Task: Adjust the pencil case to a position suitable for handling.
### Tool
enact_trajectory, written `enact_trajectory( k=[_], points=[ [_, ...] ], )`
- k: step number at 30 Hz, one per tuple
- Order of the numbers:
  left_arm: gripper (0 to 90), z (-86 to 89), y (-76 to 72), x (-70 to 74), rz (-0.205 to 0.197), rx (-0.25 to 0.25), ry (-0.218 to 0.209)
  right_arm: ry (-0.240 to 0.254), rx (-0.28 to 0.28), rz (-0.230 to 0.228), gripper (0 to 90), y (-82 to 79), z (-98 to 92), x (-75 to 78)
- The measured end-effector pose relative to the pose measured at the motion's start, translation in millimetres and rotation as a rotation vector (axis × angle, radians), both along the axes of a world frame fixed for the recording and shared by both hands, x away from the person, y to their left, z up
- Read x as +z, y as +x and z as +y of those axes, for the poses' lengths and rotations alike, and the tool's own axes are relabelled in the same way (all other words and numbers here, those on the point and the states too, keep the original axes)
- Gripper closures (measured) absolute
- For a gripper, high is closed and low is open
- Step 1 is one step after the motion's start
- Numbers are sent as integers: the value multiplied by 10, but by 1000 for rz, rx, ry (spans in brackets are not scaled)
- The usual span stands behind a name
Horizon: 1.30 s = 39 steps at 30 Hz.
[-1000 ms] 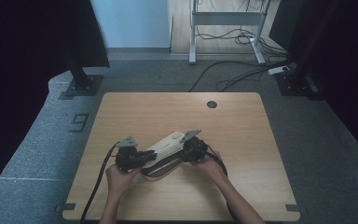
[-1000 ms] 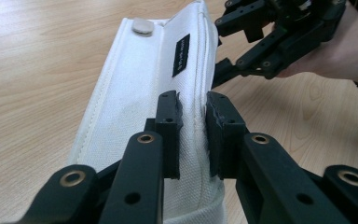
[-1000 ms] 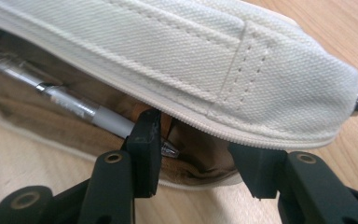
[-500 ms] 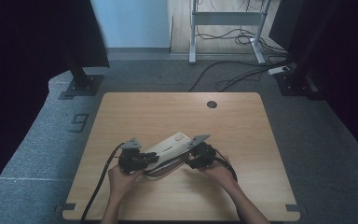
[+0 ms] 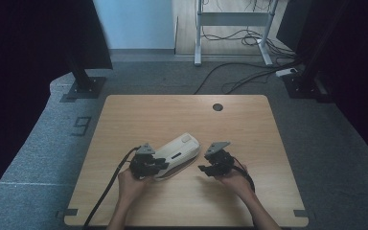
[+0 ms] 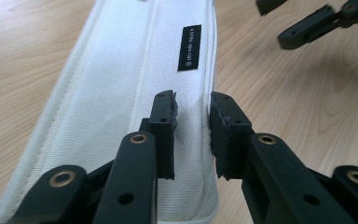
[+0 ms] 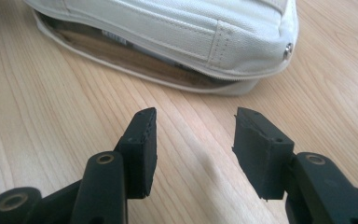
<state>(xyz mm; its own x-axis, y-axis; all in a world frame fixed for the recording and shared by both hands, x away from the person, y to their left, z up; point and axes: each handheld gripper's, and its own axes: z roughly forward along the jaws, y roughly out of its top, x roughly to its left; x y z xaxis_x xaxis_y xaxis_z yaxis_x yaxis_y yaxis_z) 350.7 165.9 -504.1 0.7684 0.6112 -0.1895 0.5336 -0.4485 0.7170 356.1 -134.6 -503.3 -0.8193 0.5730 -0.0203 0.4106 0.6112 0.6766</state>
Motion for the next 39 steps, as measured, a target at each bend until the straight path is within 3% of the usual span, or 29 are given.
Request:
enact_trajectory(
  k=[3,8,23,28,34,39],
  points=[
    [714,-19,44,-16,6,2,-4,10,-12,-1,480,-23,-72,-8],
    [713,-103,130,-1,-3,7,28,18,-28,2,480,-45,-172,-25],
    [701,-355,601,-23,-2,38,40,51,-86,13,475,-98,-449,-82],
    [678,-407,634,-8,-12,36,63,53,-97,20,473,-96,-514,-118],
    [486,-377,623,26,13,40,83,65,-110,24,466,-103,-589,-143],
    [341,-389,527,68,-15,38,127,71,-119,18,436,-125,-641,-150]
  ],
)
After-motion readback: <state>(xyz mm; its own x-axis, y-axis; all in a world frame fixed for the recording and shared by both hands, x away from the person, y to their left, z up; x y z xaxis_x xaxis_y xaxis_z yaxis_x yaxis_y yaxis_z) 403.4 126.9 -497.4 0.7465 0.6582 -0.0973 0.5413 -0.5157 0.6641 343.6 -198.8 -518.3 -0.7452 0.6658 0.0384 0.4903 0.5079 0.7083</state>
